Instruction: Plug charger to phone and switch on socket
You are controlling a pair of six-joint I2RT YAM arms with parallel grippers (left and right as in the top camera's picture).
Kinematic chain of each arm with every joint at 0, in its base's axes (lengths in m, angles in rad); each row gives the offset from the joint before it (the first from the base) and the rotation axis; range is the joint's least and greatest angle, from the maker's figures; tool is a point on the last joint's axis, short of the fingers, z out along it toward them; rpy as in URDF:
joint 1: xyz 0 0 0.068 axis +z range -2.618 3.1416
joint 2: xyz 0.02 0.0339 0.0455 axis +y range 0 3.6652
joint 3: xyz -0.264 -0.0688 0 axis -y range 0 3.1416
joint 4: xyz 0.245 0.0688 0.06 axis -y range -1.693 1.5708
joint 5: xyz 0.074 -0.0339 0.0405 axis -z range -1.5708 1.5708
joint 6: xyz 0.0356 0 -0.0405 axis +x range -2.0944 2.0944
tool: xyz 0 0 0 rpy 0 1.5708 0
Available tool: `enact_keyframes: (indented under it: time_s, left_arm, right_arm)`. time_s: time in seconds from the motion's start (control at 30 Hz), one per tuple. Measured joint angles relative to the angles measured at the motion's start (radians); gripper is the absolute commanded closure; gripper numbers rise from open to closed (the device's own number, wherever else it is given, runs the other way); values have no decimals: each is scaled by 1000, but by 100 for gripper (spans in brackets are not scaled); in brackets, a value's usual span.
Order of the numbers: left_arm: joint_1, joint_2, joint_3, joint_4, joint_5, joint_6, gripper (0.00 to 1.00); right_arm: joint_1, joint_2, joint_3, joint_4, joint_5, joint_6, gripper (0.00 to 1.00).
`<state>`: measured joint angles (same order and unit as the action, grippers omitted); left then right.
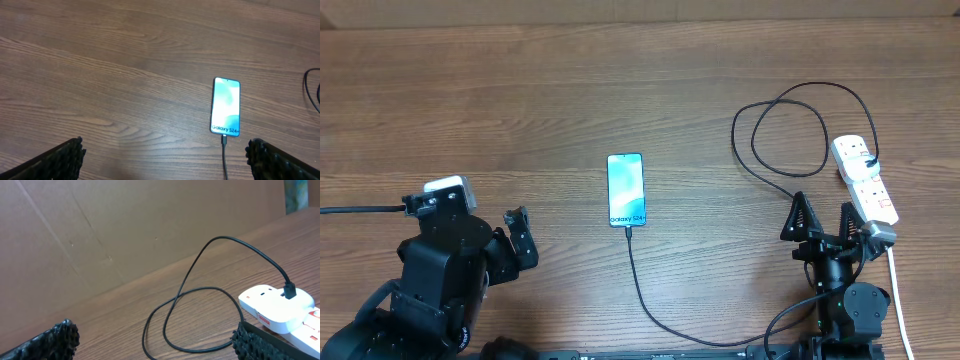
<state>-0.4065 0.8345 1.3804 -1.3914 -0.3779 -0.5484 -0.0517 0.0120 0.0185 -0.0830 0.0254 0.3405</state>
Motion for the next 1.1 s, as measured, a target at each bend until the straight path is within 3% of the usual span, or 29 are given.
enact_keyframes:
  time_s: [0.4,0.6,0.87,1.1]
  left_arm:
    - [-23,0,0,0,3,0,0]
    - [91,-35,-9,48,40,-3,1]
    - [292,-351,-251,119,146,-4,1]
    - [406,-652,-579,384,236,-2,0]
  right_arm:
    - [0,0,0,0,0,0,0]
    - [0,0,0,0,0,0,0]
    - [0,0,0,-1,0,0,0]
    - [0,0,0,0,0,0,0]
